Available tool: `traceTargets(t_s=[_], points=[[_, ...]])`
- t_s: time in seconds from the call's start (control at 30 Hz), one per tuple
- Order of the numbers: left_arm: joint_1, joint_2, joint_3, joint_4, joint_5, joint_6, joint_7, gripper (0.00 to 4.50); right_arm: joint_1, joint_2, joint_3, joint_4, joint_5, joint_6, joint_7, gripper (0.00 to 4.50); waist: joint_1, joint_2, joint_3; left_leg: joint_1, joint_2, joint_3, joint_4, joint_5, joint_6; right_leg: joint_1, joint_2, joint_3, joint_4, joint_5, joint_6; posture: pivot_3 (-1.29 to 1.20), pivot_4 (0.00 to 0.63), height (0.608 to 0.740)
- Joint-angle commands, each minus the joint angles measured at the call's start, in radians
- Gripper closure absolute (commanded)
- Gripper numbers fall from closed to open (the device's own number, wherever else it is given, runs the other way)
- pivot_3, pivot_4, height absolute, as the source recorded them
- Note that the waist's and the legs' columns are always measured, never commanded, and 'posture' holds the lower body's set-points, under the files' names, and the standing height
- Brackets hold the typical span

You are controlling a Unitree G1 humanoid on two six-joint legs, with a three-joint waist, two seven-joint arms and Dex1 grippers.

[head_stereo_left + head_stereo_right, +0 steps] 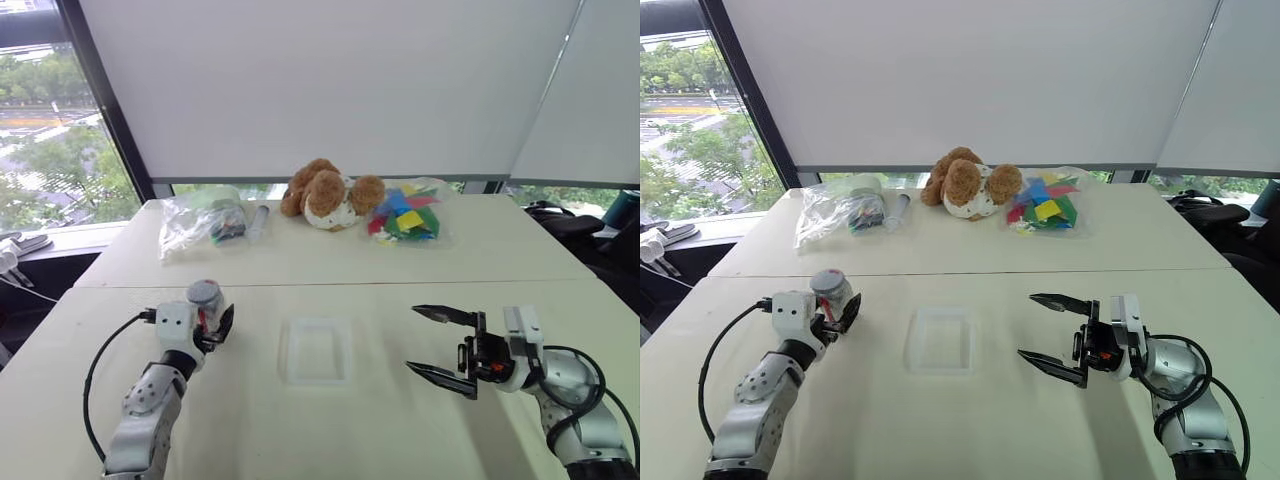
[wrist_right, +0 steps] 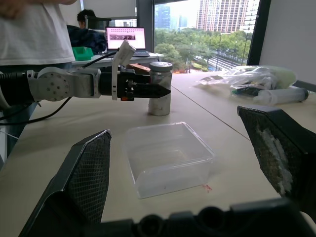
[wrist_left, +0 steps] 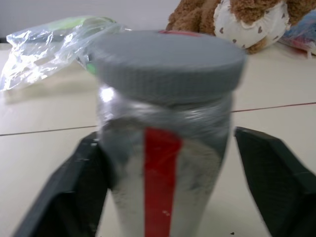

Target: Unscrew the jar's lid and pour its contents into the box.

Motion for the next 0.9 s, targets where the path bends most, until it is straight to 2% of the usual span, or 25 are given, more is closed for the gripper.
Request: traceTargets(t_s=[0.03, 0.13, 0.23, 0.33, 0.4, 0.5, 0.67, 0.9], points=[[-0.013, 0.022, 0.005, 0.006, -0.005, -0.012, -0.028, 2.43, -0.009, -0.001, -0.011, -0.036, 0.005, -0.007, -0.010, 0.00, 0.000, 0.000, 0.000, 0.000, 0.000, 0.000, 0.000, 0.000, 0.000, 0.000, 0.000, 0.000, 0.000, 0.000, 0.000, 0.00, 0.150, 0.740], [-0.019, 0.054, 0.019, 0.006, -0.024, -0.030, -0.079, 2.42, -0.016, -0.006, -0.016, -0.046, 0.012, 0.007, -0.025, 0.00, 0.000, 0.000, 0.000, 0.000, 0.000, 0.000, 0.000, 0.000, 0.000, 0.000, 0.000, 0.000, 0.000, 0.000, 0.000, 0.00, 0.150, 0.740], [-0.030, 0.110, 0.054, -0.038, -0.112, -0.037, -0.193, 2.42, -0.041, -0.015, -0.021, -0.090, 0.039, 0.067, -0.068, 0.00, -0.003, 0.000, 0.000, 0.000, 0.000, 0.000, 0.000, 0.000, 0.000, -0.001, 0.000, 0.000, 0.000, 0.000, 0.000, 0.00, 0.150, 0.740], [-0.059, 0.252, 0.063, -0.164, -0.292, 0.081, -0.419, 2.42, -0.127, -0.060, 0.024, -0.265, 0.140, 0.328, -0.190, 0.00, -0.007, 0.001, 0.002, -0.001, 0.000, 0.000, 0.000, 0.000, 0.000, -0.003, 0.000, 0.001, 0.002, 0.000, 0.000, 0.00, 0.150, 0.740], [-0.060, 0.335, 0.024, -0.217, -0.336, 0.128, -0.535, 2.42, -0.197, -0.074, 0.055, -0.354, 0.189, 0.501, -0.315, 0.00, -0.006, 0.002, 0.002, -0.003, 0.001, 0.000, 0.000, 0.001, -0.001, -0.005, 0.000, 0.001, 0.004, 0.000, -0.001, 0.00, 0.150, 0.740], [-0.092, 0.398, -0.027, -0.265, -0.361, 0.189, -0.602, 2.42, -0.310, -0.071, 0.096, -0.426, 0.273, 0.705, -0.452, 0.00, -0.003, 0.002, 0.001, -0.001, 0.001, 0.000, -0.001, 0.001, -0.001, -0.003, -0.001, 0.001, 0.002, -0.002, -0.005, 0.00, 0.150, 0.740], [-0.183, 0.394, -0.107, -0.317, -0.378, 0.271, -0.621, 2.42, -0.476, -0.021, 0.195, -0.450, 0.305, 0.863, -0.513, 0.00, -0.001, 0.001, 0.002, -0.003, 0.001, -0.001, -0.001, 0.001, -0.001, -0.004, 0.000, 0.000, 0.000, -0.002, -0.004, 0.00, 0.150, 0.740], [-0.218, 0.319, -0.192, -0.345, -0.349, 0.270, -0.615, 2.42, -0.576, 0.062, 0.294, -0.399, 0.215, 0.902, -0.542, 0.00, -0.004, 0.001, 0.002, -0.003, 0.000, 0.000, -0.001, 0.001, -0.001, -0.004, 0.000, 0.000, 0.001, 0.000, -0.001, 0.00, 0.150, 0.740]])
